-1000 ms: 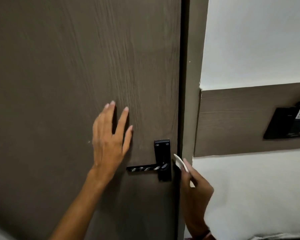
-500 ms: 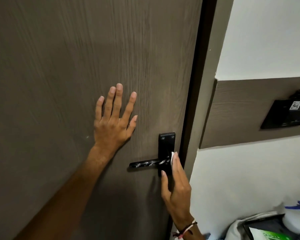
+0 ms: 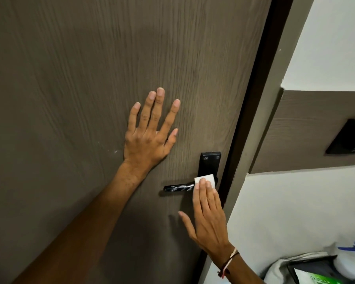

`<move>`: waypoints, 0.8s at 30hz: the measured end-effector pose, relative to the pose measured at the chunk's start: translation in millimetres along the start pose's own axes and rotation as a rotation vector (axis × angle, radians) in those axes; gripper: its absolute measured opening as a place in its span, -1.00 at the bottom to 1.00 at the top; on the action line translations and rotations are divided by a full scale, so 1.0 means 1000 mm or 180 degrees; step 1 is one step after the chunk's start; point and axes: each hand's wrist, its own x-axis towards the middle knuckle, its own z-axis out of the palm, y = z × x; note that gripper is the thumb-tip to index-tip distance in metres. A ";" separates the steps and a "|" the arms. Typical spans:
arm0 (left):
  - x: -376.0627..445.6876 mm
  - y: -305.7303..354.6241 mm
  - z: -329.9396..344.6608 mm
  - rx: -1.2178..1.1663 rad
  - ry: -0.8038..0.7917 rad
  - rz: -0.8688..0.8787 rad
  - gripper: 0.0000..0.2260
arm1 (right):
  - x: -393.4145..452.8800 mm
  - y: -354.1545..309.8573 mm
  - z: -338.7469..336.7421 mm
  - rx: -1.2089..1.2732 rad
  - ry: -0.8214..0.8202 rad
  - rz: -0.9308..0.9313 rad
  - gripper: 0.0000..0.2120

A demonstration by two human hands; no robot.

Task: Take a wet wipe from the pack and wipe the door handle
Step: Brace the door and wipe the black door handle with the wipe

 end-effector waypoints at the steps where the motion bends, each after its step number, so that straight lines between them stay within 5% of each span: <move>1: 0.000 -0.001 0.000 -0.0015 0.0002 0.0002 -0.38 | 0.000 0.002 0.000 -0.0058 -0.0002 -0.0145 -0.16; 11: 0.000 0.000 0.000 -0.0004 0.0049 -0.0009 -0.36 | 0.010 0.077 -0.021 -0.0783 -0.0136 -0.1111 -0.17; 17: -0.001 0.000 -0.001 0.0061 -0.0018 -0.0005 -0.38 | 0.029 0.046 -0.010 -0.0969 -0.0130 -0.2096 -0.39; 24: 0.000 -0.003 -0.002 0.0126 -0.0040 -0.0006 -0.39 | 0.032 0.030 -0.020 -0.0985 -0.0131 -0.1922 -0.31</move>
